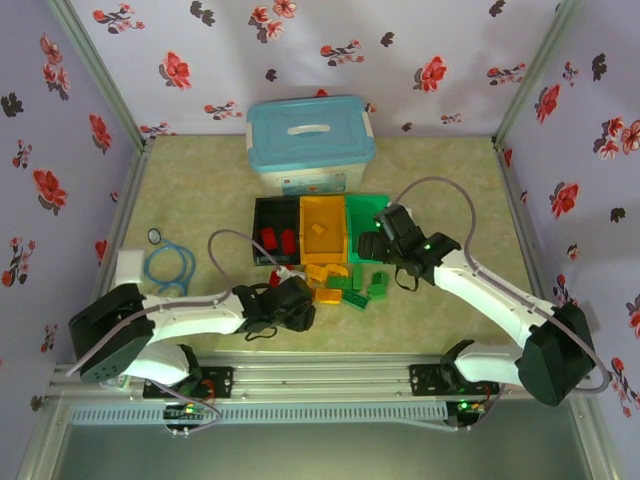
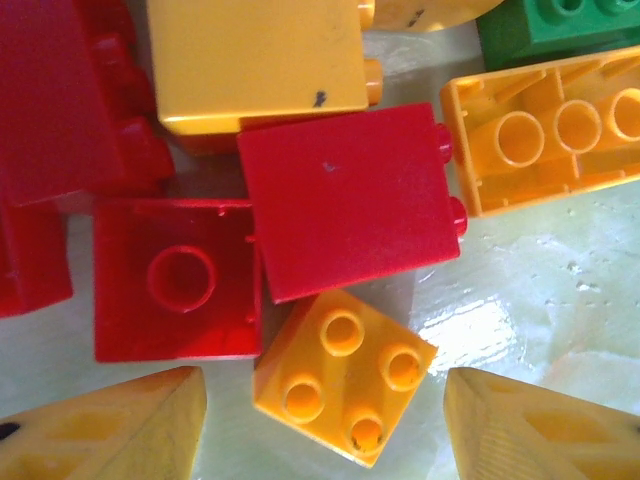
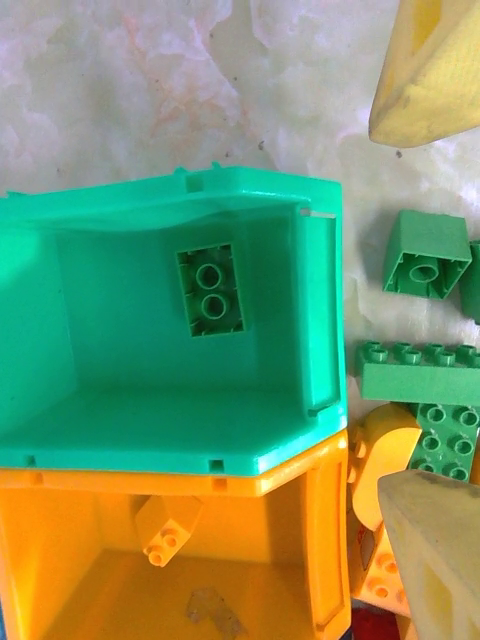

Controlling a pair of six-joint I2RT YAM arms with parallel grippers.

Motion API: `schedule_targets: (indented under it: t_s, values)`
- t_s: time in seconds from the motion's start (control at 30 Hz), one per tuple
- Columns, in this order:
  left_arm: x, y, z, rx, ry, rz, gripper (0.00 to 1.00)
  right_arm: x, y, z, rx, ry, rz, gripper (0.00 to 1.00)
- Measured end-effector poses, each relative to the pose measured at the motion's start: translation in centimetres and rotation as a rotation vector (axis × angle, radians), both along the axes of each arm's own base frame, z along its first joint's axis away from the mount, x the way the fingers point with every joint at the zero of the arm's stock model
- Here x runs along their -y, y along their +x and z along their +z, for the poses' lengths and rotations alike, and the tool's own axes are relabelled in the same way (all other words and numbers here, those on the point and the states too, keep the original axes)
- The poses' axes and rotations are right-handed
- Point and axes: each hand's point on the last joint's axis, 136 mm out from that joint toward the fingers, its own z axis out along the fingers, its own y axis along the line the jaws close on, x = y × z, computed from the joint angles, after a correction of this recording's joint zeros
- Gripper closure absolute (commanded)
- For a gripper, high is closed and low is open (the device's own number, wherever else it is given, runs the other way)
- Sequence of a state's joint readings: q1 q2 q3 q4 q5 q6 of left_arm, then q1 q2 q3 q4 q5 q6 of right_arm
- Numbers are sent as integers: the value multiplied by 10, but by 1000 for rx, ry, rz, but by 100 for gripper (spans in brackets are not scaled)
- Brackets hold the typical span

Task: Sort the legos into containers by color
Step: Pick up the lego from the middle-left of the table, then place the lego in the container.

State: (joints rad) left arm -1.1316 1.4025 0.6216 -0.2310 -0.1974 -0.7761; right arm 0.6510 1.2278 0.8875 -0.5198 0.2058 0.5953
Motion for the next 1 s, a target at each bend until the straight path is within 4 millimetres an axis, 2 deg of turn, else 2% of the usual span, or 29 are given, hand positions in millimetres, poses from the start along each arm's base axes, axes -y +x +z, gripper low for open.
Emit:
schedule_targets:
  t_s: [0.23,0.47,0.63,0.73,0.83,0.9,1.0]
  values:
    - [13,-1,-6,-11,29,-26,47,5,-6,-9,-10,0,-14,16]
    - [15,0,-7,15,69,-34,65,8,-9,-12,-4,7,-17,16]
    - [26,-7,1,15,62,-65,67,10,-12,-11,8,24,-26,16]
    - [38,-7,18,32,30,-84,67,13,-15,-13,9,35,-35,16]
    - [52,3,51,75,-32,-98,68,16,-20,-20,0,41,-48,17]
    - [61,18,76,111,-76,-91,68,18,-24,-26,-11,47,-57,17]
    - [67,52,110,173,-122,-57,68,20,-34,-40,-33,65,-67,17]
